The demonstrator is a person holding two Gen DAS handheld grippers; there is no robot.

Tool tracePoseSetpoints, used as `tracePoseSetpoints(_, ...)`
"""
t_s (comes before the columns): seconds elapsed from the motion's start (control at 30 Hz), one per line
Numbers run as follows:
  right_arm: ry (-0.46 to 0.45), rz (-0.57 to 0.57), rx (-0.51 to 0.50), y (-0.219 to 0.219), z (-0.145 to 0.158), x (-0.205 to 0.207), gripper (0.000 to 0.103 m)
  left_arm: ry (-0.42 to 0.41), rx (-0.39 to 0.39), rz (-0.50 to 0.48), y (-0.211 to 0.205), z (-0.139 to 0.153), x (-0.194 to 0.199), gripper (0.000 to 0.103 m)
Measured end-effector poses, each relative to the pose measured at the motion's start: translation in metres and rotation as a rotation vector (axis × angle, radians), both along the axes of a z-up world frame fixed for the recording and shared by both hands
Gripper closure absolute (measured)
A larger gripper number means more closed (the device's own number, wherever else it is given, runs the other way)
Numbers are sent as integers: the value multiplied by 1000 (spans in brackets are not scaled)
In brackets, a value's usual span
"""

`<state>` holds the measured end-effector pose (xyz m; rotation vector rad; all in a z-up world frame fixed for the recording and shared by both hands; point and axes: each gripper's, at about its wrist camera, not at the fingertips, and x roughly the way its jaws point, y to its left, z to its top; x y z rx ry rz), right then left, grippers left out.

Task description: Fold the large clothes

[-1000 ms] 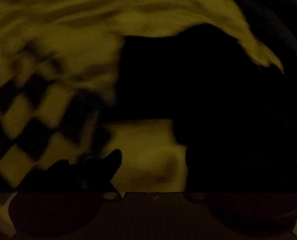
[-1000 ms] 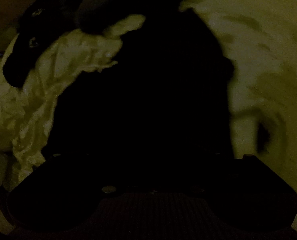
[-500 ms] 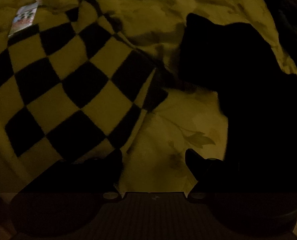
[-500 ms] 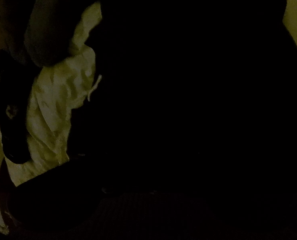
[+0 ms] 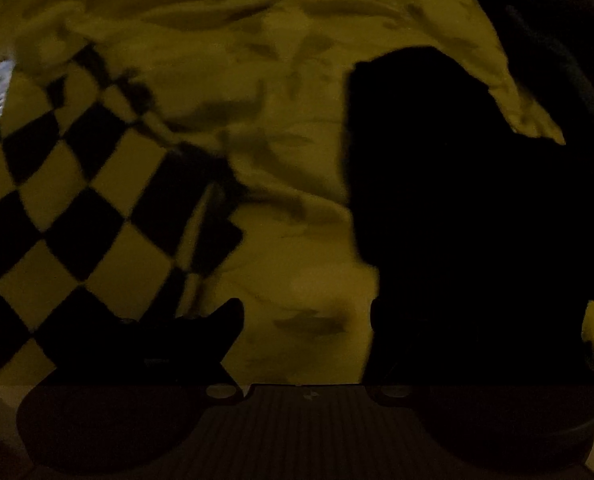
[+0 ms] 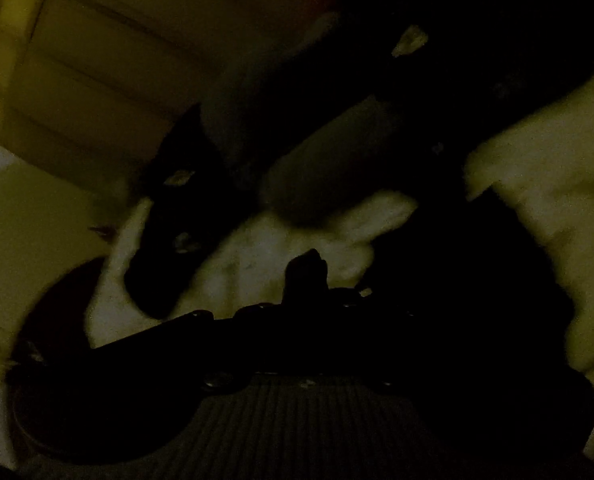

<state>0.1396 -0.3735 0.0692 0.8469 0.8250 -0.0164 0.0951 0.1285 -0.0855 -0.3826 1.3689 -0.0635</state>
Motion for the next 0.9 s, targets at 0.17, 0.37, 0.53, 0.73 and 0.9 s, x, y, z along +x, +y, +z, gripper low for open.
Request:
tracePoseSetpoints(0.17, 211, -35, -170, -31, -46, -12, 91, -1, -1, -53, -14, 1, 0, 0)
tracePoseSetpoints(0.37, 381, -126, -245, -37, -84, -32, 78, 17, 32, -48, -5, 0, -5, 0)
tracePoseSetpoints(0.53, 282, -81, -393, -19, -59, -39, 73, 17, 64, -27, 7, -2, -5, 0)
tracePoseSetpoints(0.73, 205, 151, -484, 15, -59, -14, 50, 16, 56, -46, -2, -2, 4, 0)
tracePoseSetpoints(0.9, 418, 188, -448, 25, -109, 4, 37, 20, 37, -78, -12, -2, 4, 0)
